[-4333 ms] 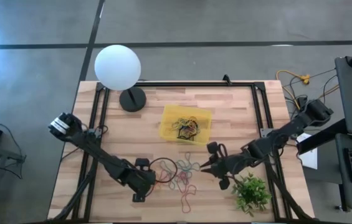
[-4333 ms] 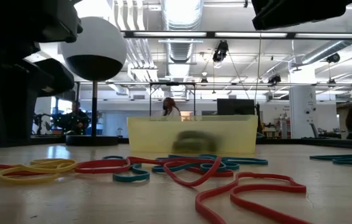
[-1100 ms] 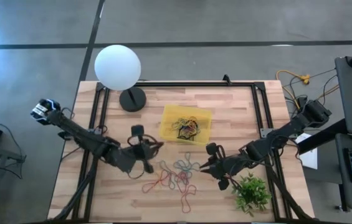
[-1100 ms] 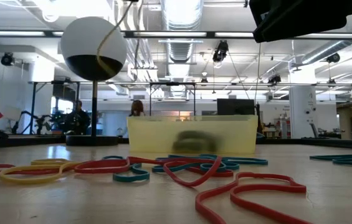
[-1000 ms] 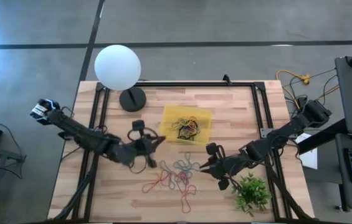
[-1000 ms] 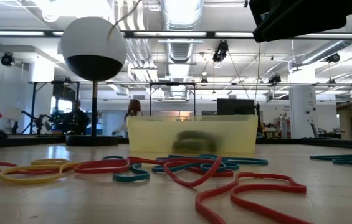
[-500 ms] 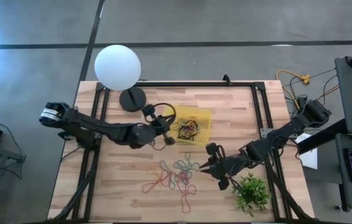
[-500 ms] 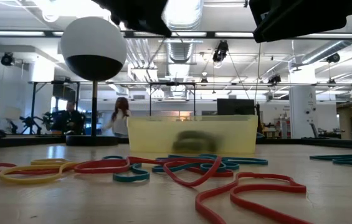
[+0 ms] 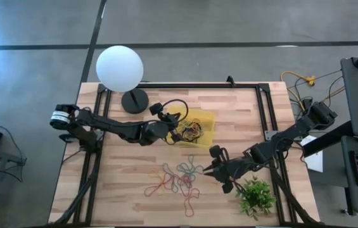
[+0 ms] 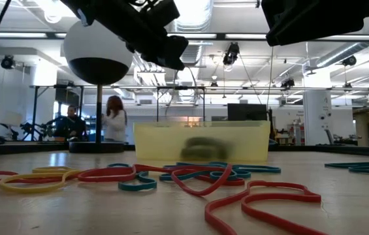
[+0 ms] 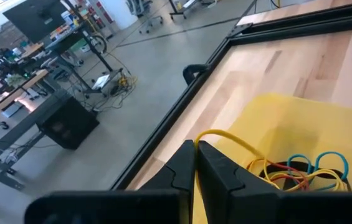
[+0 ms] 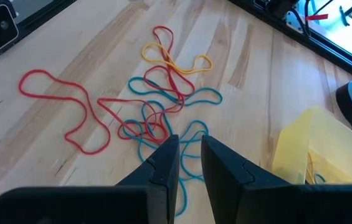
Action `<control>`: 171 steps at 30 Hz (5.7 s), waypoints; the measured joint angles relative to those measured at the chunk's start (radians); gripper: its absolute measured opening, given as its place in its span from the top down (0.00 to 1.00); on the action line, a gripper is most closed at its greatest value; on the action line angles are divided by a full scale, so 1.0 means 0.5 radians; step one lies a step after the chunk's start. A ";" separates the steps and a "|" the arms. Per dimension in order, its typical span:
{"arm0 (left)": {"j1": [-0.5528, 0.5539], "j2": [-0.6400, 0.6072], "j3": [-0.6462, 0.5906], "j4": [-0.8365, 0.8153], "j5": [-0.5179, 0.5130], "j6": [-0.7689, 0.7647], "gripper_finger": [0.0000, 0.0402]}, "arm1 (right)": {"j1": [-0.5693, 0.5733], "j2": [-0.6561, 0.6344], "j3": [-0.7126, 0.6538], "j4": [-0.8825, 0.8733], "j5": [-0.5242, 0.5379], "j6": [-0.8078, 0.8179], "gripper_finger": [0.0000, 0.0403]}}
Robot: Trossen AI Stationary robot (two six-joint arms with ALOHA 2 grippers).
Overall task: Pick and place rubber bands into bin
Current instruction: Put the yellow rubber band into the yellow bin, then put the blue rubber band into the yellow bin
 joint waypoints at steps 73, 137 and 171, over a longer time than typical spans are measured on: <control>-1.096 -0.272 -0.185 -0.506 0.322 -0.883 0.71 | -0.512 -0.019 0.011 -0.843 -0.589 0.666 0.84; -1.326 -0.216 -0.359 -0.317 -0.233 -0.875 0.71 | -0.479 0.432 -0.051 -1.206 -0.889 1.445 0.74; -1.324 -0.216 -0.359 -0.318 -0.247 -0.874 0.71 | -0.478 0.251 0.011 -1.215 -0.722 1.284 0.98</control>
